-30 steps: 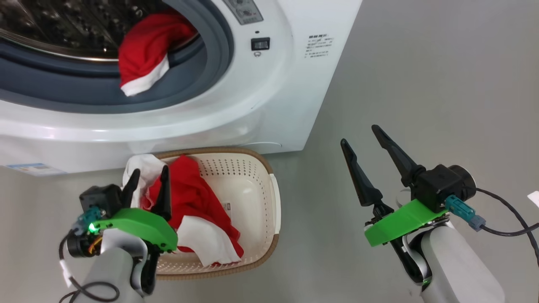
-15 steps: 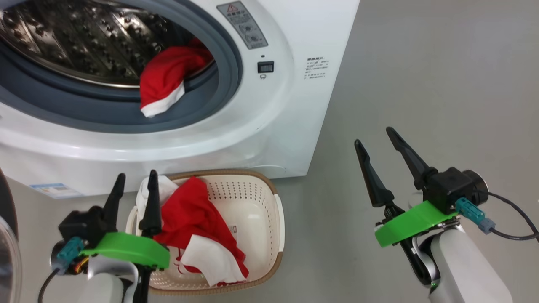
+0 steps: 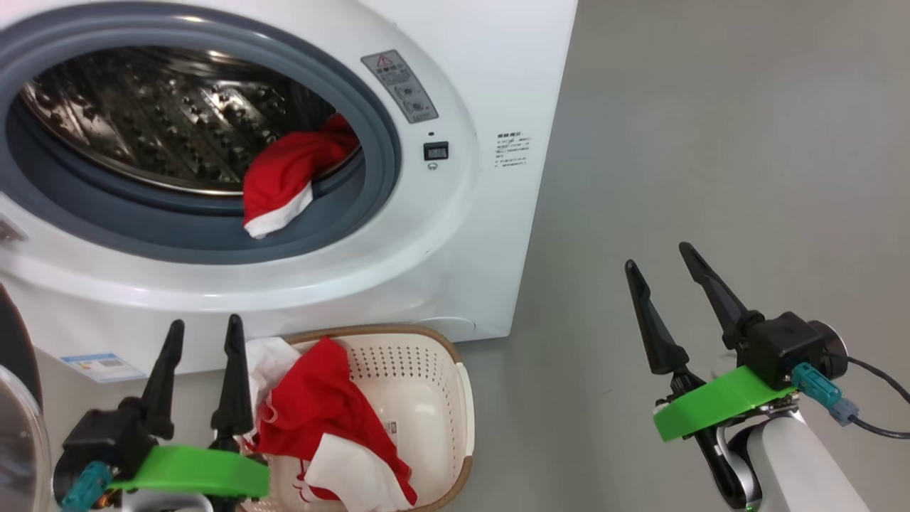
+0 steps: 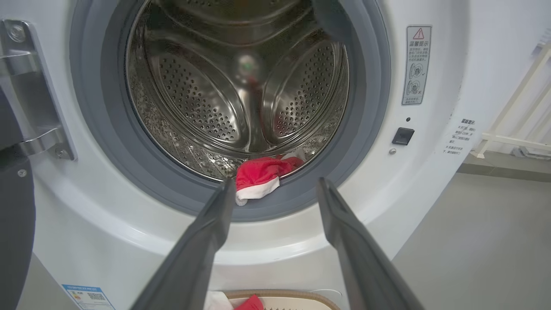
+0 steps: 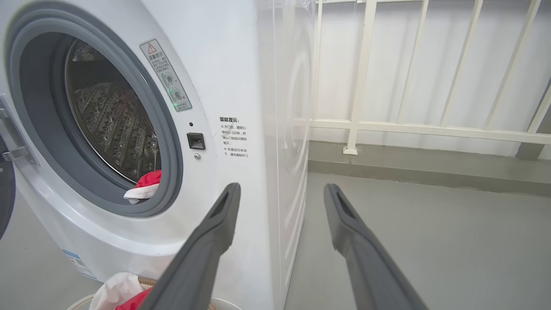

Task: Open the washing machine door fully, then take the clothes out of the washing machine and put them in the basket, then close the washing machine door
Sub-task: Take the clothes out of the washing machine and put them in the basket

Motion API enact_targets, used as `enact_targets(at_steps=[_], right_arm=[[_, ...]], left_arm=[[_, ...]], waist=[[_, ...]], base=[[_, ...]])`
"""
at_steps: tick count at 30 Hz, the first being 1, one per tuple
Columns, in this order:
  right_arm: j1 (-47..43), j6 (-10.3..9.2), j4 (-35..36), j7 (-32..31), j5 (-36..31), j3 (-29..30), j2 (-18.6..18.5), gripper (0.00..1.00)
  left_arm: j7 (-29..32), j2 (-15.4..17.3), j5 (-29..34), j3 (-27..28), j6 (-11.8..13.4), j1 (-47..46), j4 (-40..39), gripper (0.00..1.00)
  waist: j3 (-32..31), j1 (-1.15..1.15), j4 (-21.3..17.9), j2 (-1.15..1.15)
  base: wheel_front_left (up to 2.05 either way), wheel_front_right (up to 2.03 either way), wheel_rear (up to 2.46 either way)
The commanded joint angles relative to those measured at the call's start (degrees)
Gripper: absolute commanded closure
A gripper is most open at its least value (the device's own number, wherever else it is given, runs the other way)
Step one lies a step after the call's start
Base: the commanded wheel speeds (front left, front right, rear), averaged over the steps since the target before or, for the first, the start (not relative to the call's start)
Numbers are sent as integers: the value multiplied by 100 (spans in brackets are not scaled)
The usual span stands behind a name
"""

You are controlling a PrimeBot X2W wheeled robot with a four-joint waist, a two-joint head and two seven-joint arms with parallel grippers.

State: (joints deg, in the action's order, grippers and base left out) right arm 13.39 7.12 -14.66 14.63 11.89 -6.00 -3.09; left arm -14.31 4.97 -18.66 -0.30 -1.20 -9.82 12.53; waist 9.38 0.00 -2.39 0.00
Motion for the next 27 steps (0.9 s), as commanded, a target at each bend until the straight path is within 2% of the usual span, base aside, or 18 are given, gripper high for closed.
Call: enact_targets(at_steps=[1, 7, 10, 16, 27], right_arm=[[-41, 36, 175, 37, -91, -70, 22, 0], [-185, 36, 277, 37, -104, 25, 22, 0], [-263, 36, 324, 37, -104, 42, 22, 0], [-508, 36, 465, 37, -118, 110, 22, 0], [-781, 36, 549, 37, -184, 140, 22, 0]], left_arm=[[-69, 159, 43, 206, 39, 106, -292, 0], [-57, 231, 67, 225, 50, 460, -699, 0], [55, 336, 200, 210, 139, 675, -904, 0], [147, 292, 173, 221, 263, 1049, -1248, 0], [214, 231, 53, 198, 330, 1459, -1480, 0]], waist=[[-109, 0, -43, 0], [-267, 0, -112, 0], [-365, 0, -168, 0], [-564, 0, -241, 0], [-788, 0, -303, 0]], base=[[0, 0, 0], [0, 0, 0], [0, 0, 0], [0, 0, 0], [0, 0, 0]])
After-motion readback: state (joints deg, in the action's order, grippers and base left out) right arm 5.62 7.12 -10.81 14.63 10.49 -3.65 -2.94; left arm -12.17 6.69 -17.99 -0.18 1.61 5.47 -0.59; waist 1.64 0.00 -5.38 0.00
